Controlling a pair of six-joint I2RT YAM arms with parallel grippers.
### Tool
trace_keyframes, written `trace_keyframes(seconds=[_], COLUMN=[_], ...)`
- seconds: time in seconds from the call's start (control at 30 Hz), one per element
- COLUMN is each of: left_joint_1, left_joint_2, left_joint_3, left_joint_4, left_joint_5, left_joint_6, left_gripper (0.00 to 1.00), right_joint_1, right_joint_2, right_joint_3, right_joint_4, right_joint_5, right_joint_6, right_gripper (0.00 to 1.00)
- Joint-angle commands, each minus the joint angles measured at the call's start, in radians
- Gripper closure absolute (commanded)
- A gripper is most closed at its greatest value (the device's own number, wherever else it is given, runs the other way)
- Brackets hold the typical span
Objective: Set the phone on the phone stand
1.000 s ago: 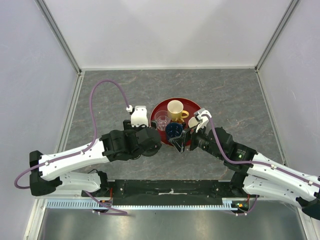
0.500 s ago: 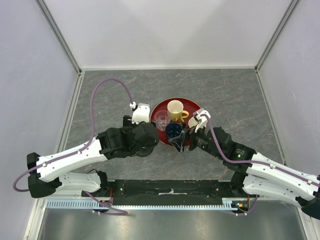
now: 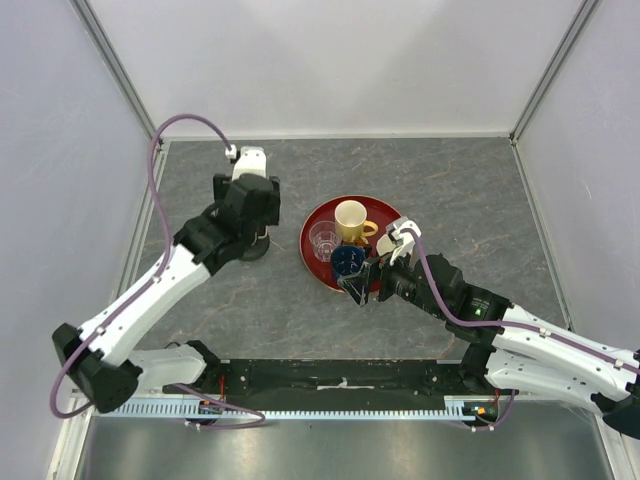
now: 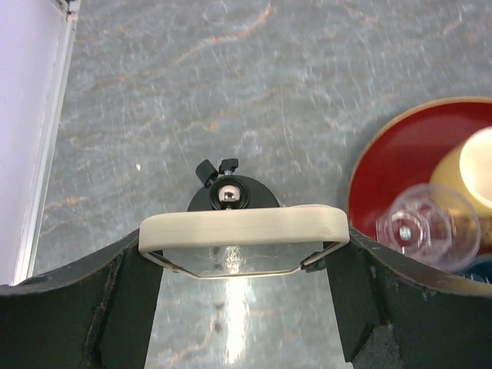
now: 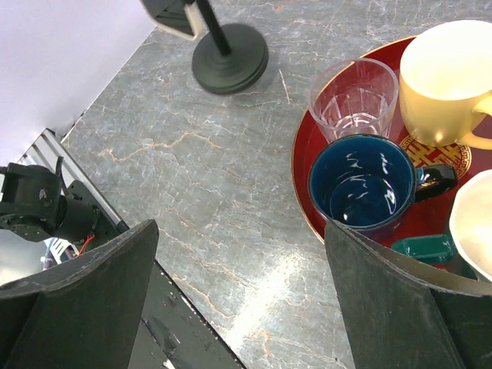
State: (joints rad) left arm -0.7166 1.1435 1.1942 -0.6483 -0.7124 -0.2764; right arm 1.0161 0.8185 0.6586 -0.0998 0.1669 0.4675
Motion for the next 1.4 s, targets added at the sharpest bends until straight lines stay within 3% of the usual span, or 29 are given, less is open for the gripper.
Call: trace_keyframes(seconds=[0.0, 0.23, 0.4, 0.5, 0.63, 0.73, 1.1, 1.37], left_joint_1=[0.129, 0.301, 0.342, 0.368, 0.404, 0.408, 0.416, 0.41], left_joint_2=[0.116, 0.396, 0.563, 0.613, 0.645, 0.668, 0.872, 1.056], left_joint_3=[0.169, 0.412, 0.562, 0.628, 0.627, 0.637, 0.881, 1.14], left_joint_4=[0.331, 0.397, 0.4, 0.392, 0.505, 0.578, 0.492, 0.438], left_joint_5=[0.065, 0.212, 0.289, 0.361, 0.478, 0.522, 0.763, 0.74], left_joint_6=[0.143, 0.249, 0.275, 0.275, 0.301, 0.347, 0.315, 0.211], left_gripper=[0.98, 0.98, 0.98, 0.98, 0.98, 0.98, 0.98, 0.98], right_joint_1=[-0.004, -0.004, -0.002, -0.004, -0.004, -0.004, -0.004, -0.005], right_joint_2=[-0.002, -0.004, -0.005, -0.012, -0.019, -0.019, 0.024, 0.022], right_joint_3=[0.001, 0.038, 0.049, 0.053, 0.055, 0.053, 0.068, 0.072], right_joint_4=[0.029, 0.0, -0.015, -0.026, -0.046, -0.055, -0.06, -0.06], right_joint_5=[0.013, 0.005, 0.02, 0.028, 0.031, 0.034, 0.028, 0.048], right_joint_6=[0.002, 0.003, -0.006, -0.004, -0.006, -0.004, -0.018, -0.007], right_gripper=[0.04, 0.04, 0.04, 0.04, 0.04, 0.04, 0.04, 0.04])
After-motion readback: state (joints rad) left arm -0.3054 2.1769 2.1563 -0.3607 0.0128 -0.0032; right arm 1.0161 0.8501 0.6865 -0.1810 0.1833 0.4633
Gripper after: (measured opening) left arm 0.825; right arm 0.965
